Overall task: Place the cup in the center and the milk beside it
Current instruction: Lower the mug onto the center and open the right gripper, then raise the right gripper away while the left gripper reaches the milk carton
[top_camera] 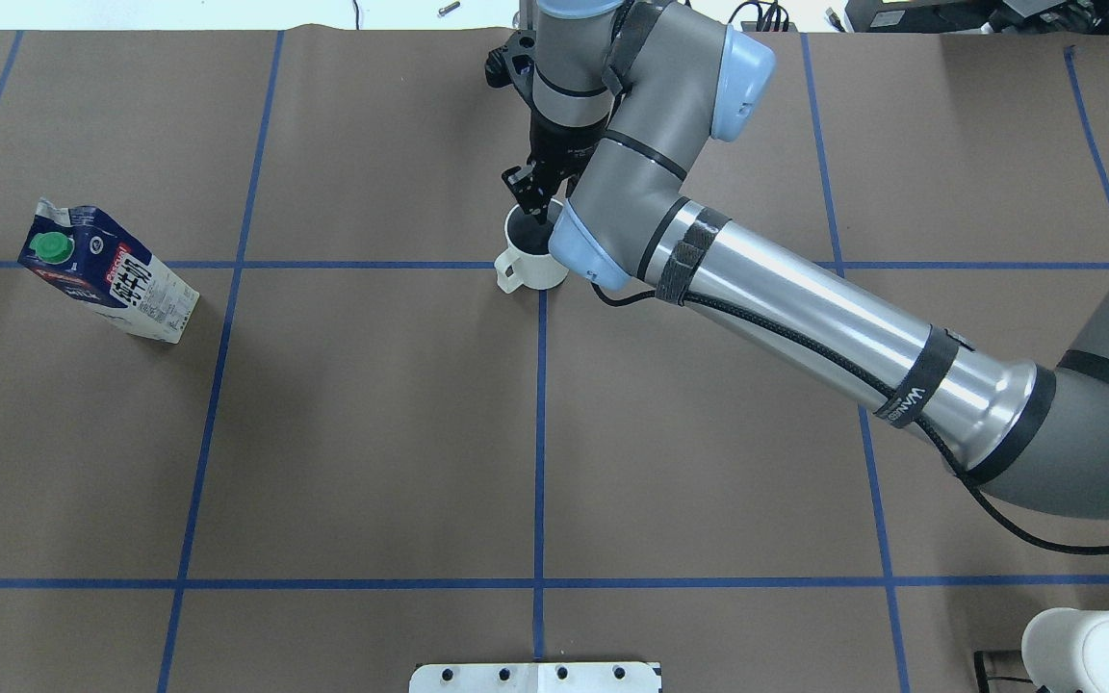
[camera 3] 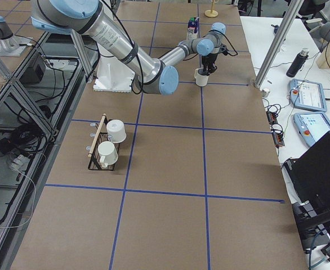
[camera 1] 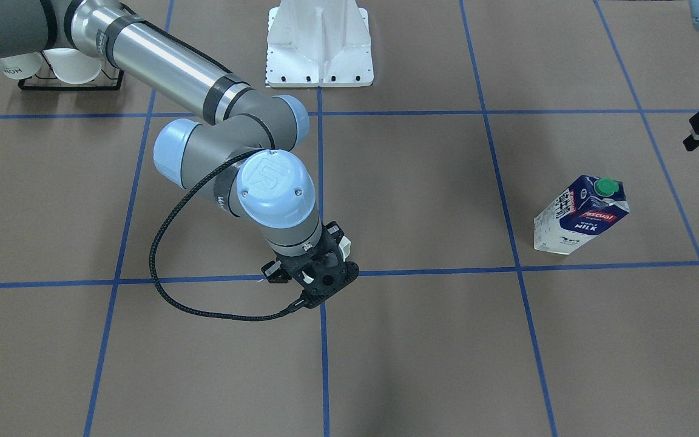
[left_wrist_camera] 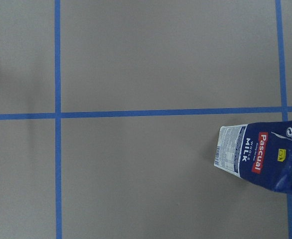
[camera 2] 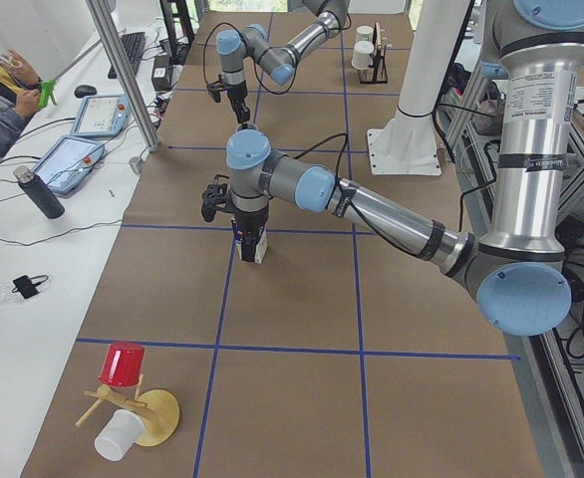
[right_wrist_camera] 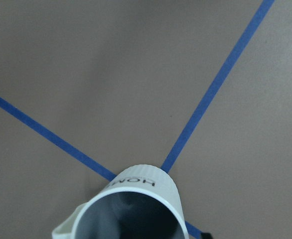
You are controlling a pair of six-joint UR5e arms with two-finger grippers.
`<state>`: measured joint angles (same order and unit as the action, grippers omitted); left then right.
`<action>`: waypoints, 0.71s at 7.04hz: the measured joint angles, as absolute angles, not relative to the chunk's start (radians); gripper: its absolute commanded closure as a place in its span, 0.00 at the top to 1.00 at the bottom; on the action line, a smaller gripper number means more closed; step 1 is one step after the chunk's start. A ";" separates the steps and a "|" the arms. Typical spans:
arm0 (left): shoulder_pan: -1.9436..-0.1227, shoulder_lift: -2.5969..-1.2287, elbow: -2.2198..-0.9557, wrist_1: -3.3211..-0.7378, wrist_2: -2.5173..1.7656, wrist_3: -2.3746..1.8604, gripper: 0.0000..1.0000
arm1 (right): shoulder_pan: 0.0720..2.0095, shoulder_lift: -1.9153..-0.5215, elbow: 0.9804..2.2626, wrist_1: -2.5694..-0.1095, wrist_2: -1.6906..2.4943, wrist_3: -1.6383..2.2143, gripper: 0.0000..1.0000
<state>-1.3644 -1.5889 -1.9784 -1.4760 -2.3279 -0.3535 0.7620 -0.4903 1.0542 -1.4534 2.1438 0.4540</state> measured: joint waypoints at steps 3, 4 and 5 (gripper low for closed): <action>-1.337 -1.605 -1.985 -1.550 -2.332 -0.521 0.98 | 0.855 -0.551 1.235 -1.566 2.190 0.454 1.00; -1.296 -1.633 -1.985 -1.607 -2.323 -0.626 0.98 | 0.894 -0.648 1.370 -1.621 2.214 0.455 1.00; -1.248 -1.671 -1.985 -1.633 -2.287 -0.692 0.98 | 0.940 -0.776 1.515 -1.667 2.242 0.456 1.00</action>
